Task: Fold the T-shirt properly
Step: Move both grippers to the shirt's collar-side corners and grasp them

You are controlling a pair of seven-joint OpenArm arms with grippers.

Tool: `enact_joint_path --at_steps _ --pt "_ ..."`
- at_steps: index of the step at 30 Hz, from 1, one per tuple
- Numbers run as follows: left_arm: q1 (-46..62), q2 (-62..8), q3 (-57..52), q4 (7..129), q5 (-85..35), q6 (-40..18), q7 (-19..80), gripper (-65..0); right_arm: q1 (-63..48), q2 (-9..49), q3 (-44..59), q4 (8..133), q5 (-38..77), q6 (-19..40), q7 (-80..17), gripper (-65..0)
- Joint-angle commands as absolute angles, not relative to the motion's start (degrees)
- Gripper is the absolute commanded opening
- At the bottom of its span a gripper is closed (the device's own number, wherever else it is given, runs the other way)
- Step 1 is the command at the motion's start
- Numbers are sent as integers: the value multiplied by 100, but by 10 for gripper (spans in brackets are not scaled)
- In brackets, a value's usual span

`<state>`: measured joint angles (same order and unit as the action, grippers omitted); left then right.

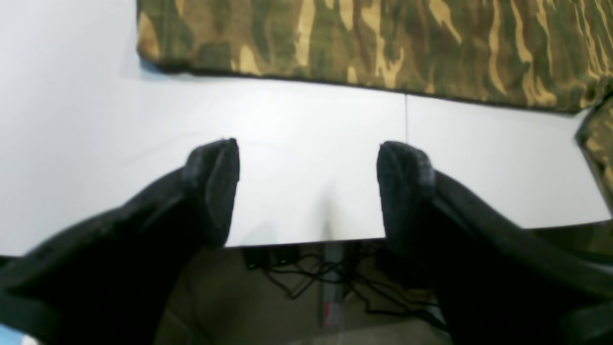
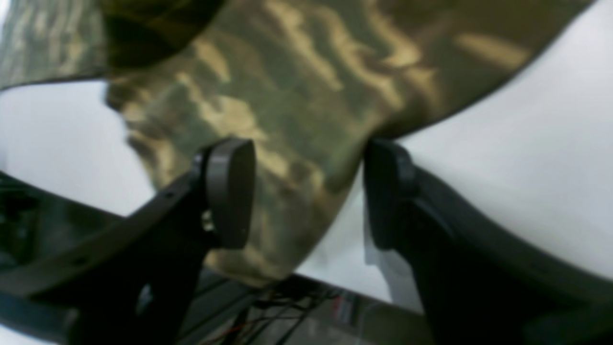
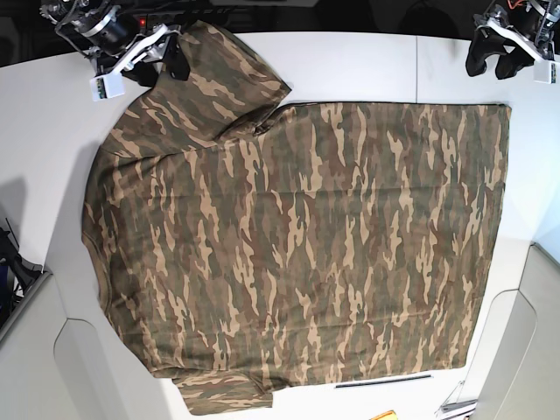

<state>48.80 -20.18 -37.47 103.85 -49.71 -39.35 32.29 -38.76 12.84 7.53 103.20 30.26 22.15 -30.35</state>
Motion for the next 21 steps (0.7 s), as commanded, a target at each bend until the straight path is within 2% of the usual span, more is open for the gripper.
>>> enact_joint_path --at_steps 1,7,13,21 --pt "4856 -2145 -3798 10455 -4978 -3940 3114 -178 -3920 1315 687 10337 3000 2231 -3177 -288" --pt "4501 -2405 -3876 10252 -4823 -3618 3116 -178 -3898 1315 305 10337 2967 2228 -3173 -289" --pt "3868 -2578 -4318 9555 -4871 -3621 3203 -178 -3874 1315 185 10337 2825 2228 -3170 -290" --pt "3089 -2823 -4278 8353 -5262 -3649 3463 -178 -3874 1313 185 10337 2829 2231 -3151 -290"
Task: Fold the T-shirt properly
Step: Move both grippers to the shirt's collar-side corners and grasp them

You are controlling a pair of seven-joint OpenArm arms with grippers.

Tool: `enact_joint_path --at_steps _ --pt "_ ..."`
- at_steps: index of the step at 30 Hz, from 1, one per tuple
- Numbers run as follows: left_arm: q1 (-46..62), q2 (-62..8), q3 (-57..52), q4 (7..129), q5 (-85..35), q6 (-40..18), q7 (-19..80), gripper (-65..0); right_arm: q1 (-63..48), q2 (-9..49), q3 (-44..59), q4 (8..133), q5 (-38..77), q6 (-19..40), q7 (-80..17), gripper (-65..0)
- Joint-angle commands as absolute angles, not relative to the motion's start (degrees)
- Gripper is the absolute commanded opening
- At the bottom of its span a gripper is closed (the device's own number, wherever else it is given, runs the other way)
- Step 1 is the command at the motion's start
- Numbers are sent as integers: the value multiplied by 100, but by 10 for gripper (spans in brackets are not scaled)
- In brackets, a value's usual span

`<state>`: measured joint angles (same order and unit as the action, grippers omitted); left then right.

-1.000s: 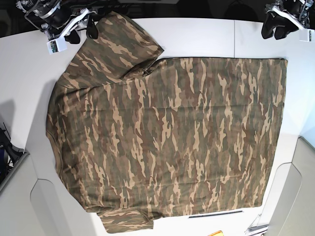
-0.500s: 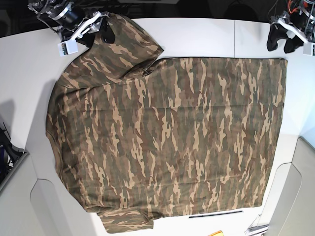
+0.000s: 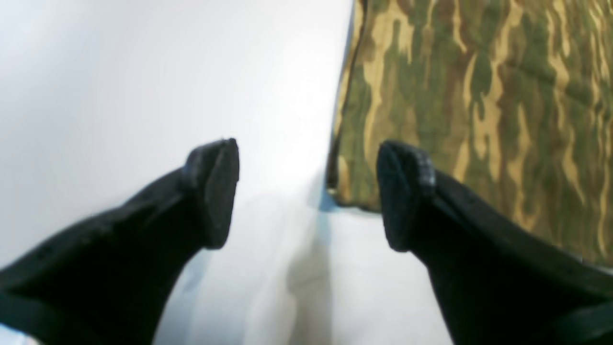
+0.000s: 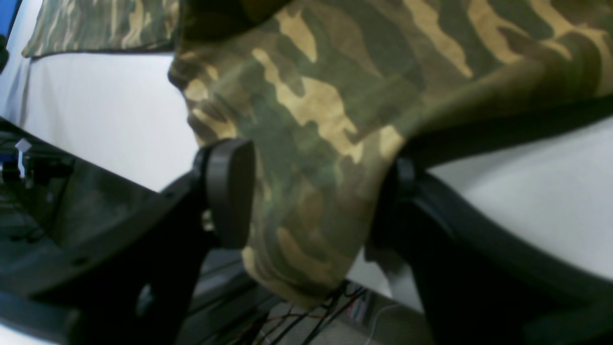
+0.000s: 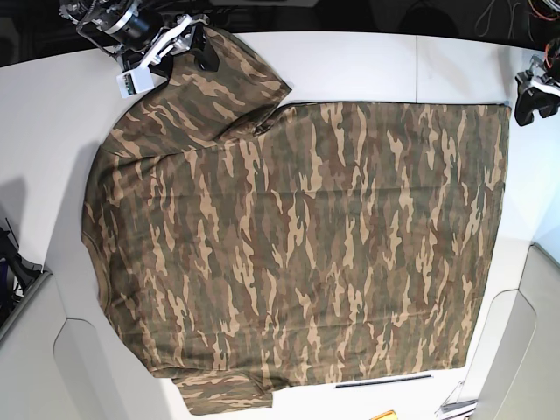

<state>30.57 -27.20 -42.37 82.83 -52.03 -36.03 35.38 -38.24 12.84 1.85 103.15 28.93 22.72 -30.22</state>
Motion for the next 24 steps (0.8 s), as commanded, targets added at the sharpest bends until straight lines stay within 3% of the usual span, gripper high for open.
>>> enact_joint_path --at_steps 1,19,21,24 --pt "3033 -2823 -4246 8228 -5262 -3669 3461 -178 -3872 1313 185 10337 2829 2231 -3144 -290" --pt "2971 -2731 -2630 7950 -5290 -3975 3758 -187 -3874 1313 185 10337 2827 2233 -3065 -290" --pt "2969 -2733 -2630 7950 -5286 -3977 3756 -263 -3874 1313 185 10337 2825 2239 -3063 -337" --pt "2969 -2733 -2630 7950 -5290 -4000 3747 -498 -3874 1313 185 10339 2827 2235 -3026 -543"
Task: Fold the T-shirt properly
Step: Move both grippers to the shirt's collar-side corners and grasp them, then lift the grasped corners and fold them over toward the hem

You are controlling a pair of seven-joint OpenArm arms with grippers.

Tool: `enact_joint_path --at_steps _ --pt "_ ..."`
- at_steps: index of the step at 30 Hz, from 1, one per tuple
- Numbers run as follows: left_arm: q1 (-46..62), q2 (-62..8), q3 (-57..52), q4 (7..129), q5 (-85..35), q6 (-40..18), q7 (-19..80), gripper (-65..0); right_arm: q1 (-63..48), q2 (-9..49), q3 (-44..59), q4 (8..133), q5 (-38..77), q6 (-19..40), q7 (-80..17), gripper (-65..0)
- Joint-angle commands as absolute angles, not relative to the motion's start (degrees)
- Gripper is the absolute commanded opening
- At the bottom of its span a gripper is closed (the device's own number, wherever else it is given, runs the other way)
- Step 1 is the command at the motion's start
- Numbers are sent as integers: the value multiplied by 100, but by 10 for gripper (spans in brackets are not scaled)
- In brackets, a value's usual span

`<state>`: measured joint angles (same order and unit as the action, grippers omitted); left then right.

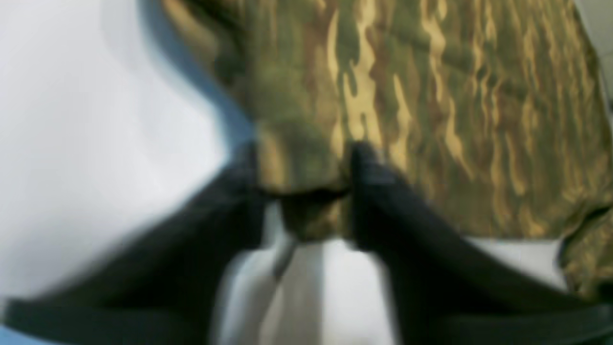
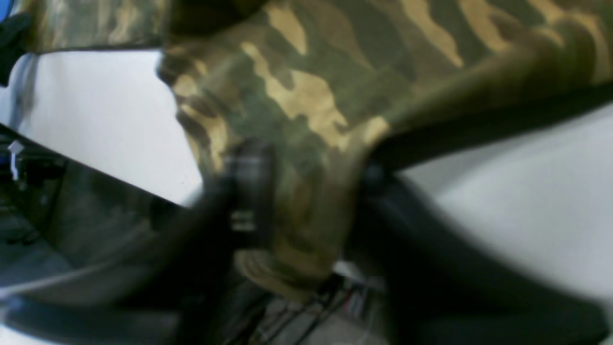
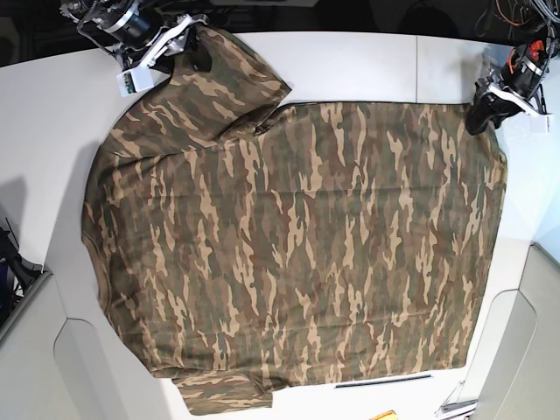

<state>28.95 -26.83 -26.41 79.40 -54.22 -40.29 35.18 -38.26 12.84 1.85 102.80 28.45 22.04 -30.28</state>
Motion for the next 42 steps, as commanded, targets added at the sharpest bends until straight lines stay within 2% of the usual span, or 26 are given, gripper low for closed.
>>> enact_joint_path --at_steps 1,2,3,7,13,19,27,34,39,42 --pt "2967 -2733 -2633 7950 -5293 -4000 3739 -569 -3874 1313 185 10339 2827 2233 -2978 -615" --pt "2965 -2740 -2630 7953 -5293 -4000 3708 -630 -3872 1313 187 10339 2829 2233 -2950 -650" --pt "2967 -2757 -2633 7953 -5297 -4000 3673 -650 -3872 1313 187 10339 2829 2235 -2947 -650" --pt "2967 -2797 -2773 7959 -5380 -4000 3623 -650 -3879 1313 220 10350 2829 2246 -2978 -650" --pt "2971 -2794 -3457 8141 -5867 -4000 3865 -650 -3879 1313 478 10613 3120 2735 -3044 -650" --pt "2928 -2797 -3732 8482 -6285 -4000 3986 -650 -3605 1315 934 11308 3452 2744 -3050 -650" --pt "2027 -2792 -3730 8591 -6145 -4000 3793 -650 -2364 1319 1190 11268 3350 2742 -3116 -650" --pt "1074 -2792 -3614 8420 -5712 -4000 3787 -650 -993 1319 1188 10473 3271 2746 -3155 -650" --pt "419 -2794 -3282 8051 -4829 -4000 3264 -650 -36 1326 1188 9828 3129 2755 -3153 -650" --pt "23 -2794 -3087 7723 -4397 -4000 3009 -650 545 1332 1188 9397 3129 2956 -3153 -650"
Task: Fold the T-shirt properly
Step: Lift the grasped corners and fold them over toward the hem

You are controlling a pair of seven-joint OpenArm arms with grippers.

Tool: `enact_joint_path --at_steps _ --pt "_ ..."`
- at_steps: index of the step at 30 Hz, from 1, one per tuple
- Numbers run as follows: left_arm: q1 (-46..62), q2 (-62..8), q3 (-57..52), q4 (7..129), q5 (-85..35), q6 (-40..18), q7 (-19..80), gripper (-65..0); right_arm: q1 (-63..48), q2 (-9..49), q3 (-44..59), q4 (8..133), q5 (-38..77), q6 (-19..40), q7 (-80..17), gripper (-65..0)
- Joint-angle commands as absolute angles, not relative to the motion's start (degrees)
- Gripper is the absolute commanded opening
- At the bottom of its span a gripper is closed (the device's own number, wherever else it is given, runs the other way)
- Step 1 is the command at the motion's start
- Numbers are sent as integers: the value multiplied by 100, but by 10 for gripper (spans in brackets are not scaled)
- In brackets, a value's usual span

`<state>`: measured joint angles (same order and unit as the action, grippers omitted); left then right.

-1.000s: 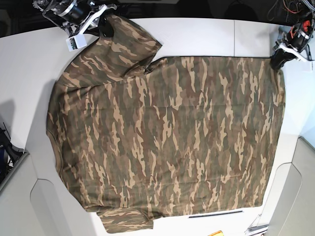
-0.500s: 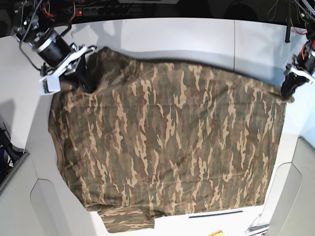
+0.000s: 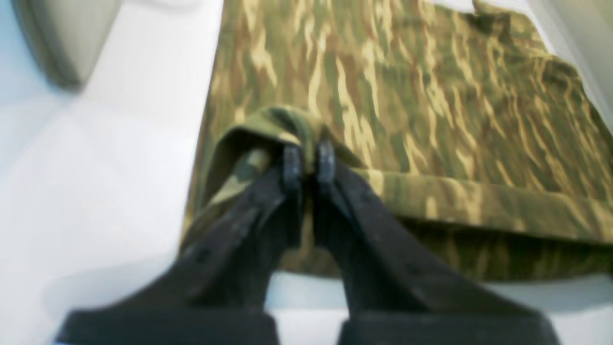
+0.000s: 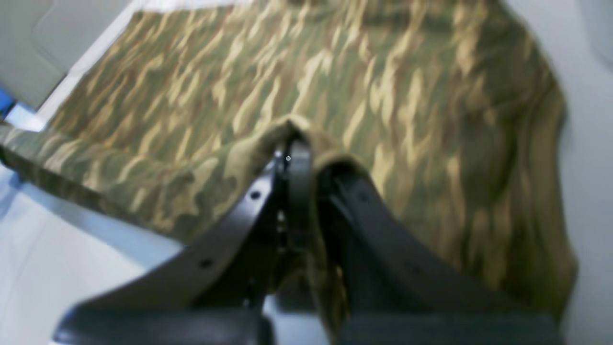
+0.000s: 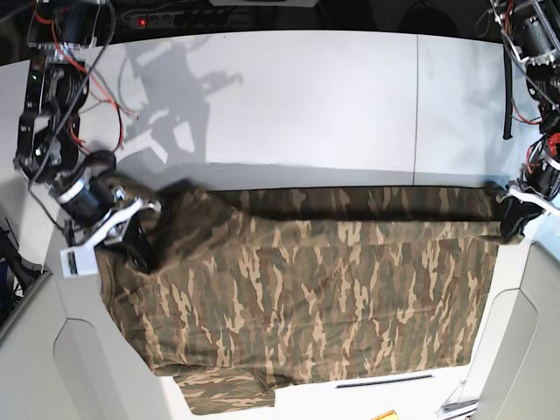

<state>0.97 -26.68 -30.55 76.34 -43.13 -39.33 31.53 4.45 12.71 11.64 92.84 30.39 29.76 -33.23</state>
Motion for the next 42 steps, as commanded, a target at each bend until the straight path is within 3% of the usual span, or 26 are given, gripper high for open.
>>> enact_joint_path --at_steps 1,9,17,22,25,26,29,31,39,42 --pt "-108 -2794 -3026 7596 -4283 -4000 2943 -650 744 1330 1188 9240 3129 3030 -3153 -650" --pt "-1146 -2794 -2722 6353 -3826 -4000 2738 -650 2161 1328 1092 7636 3122 3048 -3153 -650" --pt "-1459 -2794 -2722 5804 -3651 -4000 2547 -650 2517 1313 847 6674 3081 3046 -3153 -650" --pt "-1400 -2792 -2722 5804 -3485 -4000 2552 -650 2362 1313 845 6431 2919 3044 -3144 -430" --pt "-1319 -2792 -2722 5804 -3489 -4000 2547 -650 2071 1315 845 6416 2834 3044 -3122 -410" --pt "-1299 -2790 -2722 5802 -3485 -4000 2552 -636 1962 1315 847 6416 2829 3041 -3100 -410" --pt "-1214 -2792 -2722 5802 -3483 -4000 2550 -460 1706 1315 871 6418 2845 3041 -3022 -410" --pt "-1168 -2794 -2724 5804 -3481 -4000 2550 -375 1590 1315 972 6425 2873 3044 -3024 -410" --pt "-1024 -2797 -3409 5804 -3850 -4000 2722 -338 1374 1317 2244 6593 3046 3142 -3203 -410" --pt "-915 -2794 -3743 5804 -4265 -4000 3089 -273 1313 1317 2768 6600 3107 3197 -3203 -410"
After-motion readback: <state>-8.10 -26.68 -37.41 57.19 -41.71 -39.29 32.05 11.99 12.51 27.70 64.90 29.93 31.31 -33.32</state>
